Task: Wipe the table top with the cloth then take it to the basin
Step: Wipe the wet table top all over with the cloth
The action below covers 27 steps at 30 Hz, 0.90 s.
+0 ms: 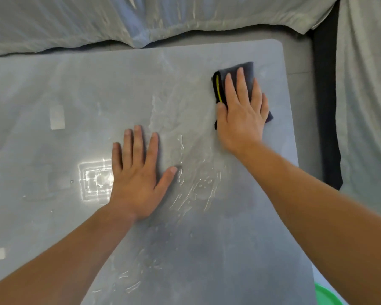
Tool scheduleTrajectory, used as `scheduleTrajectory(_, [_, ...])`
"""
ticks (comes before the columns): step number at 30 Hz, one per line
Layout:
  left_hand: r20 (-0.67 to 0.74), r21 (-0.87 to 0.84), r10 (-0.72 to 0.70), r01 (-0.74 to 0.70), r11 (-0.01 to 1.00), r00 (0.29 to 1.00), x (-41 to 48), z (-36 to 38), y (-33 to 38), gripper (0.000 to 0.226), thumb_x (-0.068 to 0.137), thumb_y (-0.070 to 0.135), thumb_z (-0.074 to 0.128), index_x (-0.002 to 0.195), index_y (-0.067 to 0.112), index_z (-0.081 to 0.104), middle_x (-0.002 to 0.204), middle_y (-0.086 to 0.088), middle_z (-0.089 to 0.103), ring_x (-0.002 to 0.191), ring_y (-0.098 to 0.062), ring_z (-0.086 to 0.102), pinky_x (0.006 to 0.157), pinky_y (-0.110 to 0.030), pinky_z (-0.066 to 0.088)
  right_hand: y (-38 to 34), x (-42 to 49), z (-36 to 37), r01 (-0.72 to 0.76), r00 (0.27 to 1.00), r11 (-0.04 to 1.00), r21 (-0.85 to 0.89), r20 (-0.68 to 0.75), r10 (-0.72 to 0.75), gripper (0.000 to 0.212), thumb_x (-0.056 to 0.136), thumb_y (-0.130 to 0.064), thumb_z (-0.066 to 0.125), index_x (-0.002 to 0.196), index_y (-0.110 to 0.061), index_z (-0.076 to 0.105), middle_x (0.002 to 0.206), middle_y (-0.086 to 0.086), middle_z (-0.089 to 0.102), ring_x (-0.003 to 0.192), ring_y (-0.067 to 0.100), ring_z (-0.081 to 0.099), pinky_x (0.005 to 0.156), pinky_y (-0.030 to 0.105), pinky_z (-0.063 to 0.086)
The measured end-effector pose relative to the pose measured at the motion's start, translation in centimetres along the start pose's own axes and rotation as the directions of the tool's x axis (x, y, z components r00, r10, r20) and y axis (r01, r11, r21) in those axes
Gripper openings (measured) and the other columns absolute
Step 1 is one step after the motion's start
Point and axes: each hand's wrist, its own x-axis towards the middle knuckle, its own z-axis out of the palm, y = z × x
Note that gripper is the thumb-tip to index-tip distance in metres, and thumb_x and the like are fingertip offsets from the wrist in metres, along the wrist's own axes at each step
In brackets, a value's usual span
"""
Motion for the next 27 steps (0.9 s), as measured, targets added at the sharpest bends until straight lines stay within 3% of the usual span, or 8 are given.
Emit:
scheduleTrajectory(3, [-0.001, 0.013, -0.006, 0.006, 1.000, 1.000, -0.1, 0.2, 0.0, 0.079, 0.098, 0.070, 0.016, 0.159, 0.024, -0.003, 0.166, -0.011, -0.015, 0.151, -0.025, -0.022, 0.119, -0.047, -0.015, -2.0, -2.0, 1.2, 0.153, 0.988, 0.988, -0.032, -0.005, -0.154, 0.059, 0.101, -0.035, 0.033, 0.158, -0.025, 0.020, 0.167, -0.001, 0.013, 0.152, 0.034, 0.009, 0.122, 0.052, 0.008])
scheduleTrajectory(7, [0.009, -0.005, -0.018, 0.018, 1.000, 1.000, -0.1, -0.3, 0.2, 0.080, 0.096, 0.073, 0.009, 0.159, 0.025, -0.003, 0.166, -0.010, -0.015, 0.151, -0.023, -0.024, 0.119, -0.046, -0.016, 0.0, -7.8, 0.7, 0.489, 0.867, 0.870, -0.066, 0.147, -0.476, 0.058, 0.098, -0.030, 0.038, 0.155, -0.024, 0.030, 0.166, -0.002, 0.021, 0.151, 0.034, 0.016, 0.122, 0.052, 0.011])
scheduleTrajectory(12, [0.015, -0.075, 0.004, -0.003, 0.997, 1.000, -0.2, -0.3, -0.2, 0.078, 0.096, 0.073, 0.010, 0.159, 0.028, -0.006, 0.165, -0.005, -0.022, 0.149, -0.018, -0.029, 0.118, -0.041, -0.020, -2.1, -1.1, 0.3, 0.313, 0.946, 0.950, 0.013, 0.086, -0.313, 0.058, 0.099, -0.029, 0.031, 0.157, -0.027, 0.024, 0.167, -0.005, 0.015, 0.153, 0.031, 0.010, 0.122, 0.051, 0.008])
scheduleTrajectory(14, [0.019, -0.148, 0.021, -0.018, 0.989, 1.000, -0.3, -0.7, -0.5, 0.080, 0.095, 0.074, 0.010, 0.159, 0.027, -0.004, 0.166, -0.002, -0.021, 0.148, -0.015, -0.029, 0.117, -0.038, -0.022, -3.7, -1.3, 0.8, 0.333, 0.940, 0.943, 0.008, 0.073, -0.333, 0.058, 0.100, -0.030, 0.031, 0.157, -0.026, 0.024, 0.167, -0.003, 0.014, 0.152, 0.033, 0.009, 0.122, 0.052, 0.007])
scheduleTrajectory(17, [0.018, -0.249, 0.031, -0.025, 0.968, 0.999, -0.8, -1.6, -0.9, 0.085, 0.092, 0.075, 0.011, 0.159, 0.022, 0.003, 0.168, -0.003, -0.012, 0.150, -0.012, -0.024, 0.117, -0.031, -0.022, -2.2, -6.1, 0.8, 0.591, 0.800, 0.806, -0.042, 0.165, -0.577, 0.056, 0.101, -0.033, 0.032, 0.157, -0.025, 0.027, 0.167, -0.002, 0.018, 0.152, 0.034, 0.012, 0.121, 0.054, 0.010])
scheduleTrajectory(20, [-0.007, -0.160, 0.028, -0.029, 0.987, 1.000, -2.8, -1.8, -0.7, 0.079, 0.095, 0.071, 0.014, 0.158, 0.023, 0.007, 0.168, -0.008, -0.007, 0.151, -0.018, -0.020, 0.119, -0.035, -0.019, 1.5, -8.3, -0.6, 0.713, 0.680, 0.700, -0.040, 0.283, -0.676, 0.056, 0.100, -0.031, 0.035, 0.156, -0.025, 0.030, 0.166, -0.003, 0.020, 0.152, 0.033, 0.016, 0.121, 0.053, 0.013])
scheduleTrajectory(24, [0.067, -0.125, 0.030, -0.022, 0.992, 0.997, -6.0, -0.5, 0.2, 0.078, 0.097, 0.069, 0.017, 0.159, 0.023, 0.007, 0.167, -0.008, -0.014, 0.150, -0.019, -0.025, 0.119, -0.036, -0.020, 3.4, -3.3, -1.7, 0.436, 0.890, 0.900, -0.017, 0.160, -0.428, 0.057, 0.099, -0.027, 0.037, 0.156, -0.025, 0.030, 0.166, -0.003, 0.020, 0.152, 0.033, 0.016, 0.121, 0.054, 0.012])
scheduleTrajectory(27, [0.102, -0.106, 0.015, -0.004, 0.994, 0.995, -6.5, 0.1, 0.6, 0.080, 0.096, 0.069, 0.013, 0.159, 0.022, -0.001, 0.165, -0.007, -0.024, 0.147, -0.020, -0.032, 0.118, -0.039, -0.022, 2.3, -4.4, -0.9, 0.272, 0.958, 0.962, -0.007, 0.103, -0.269, 0.058, 0.101, -0.028, 0.034, 0.158, -0.024, 0.022, 0.168, -0.001, 0.013, 0.153, 0.034, 0.006, 0.123, 0.052, 0.004])
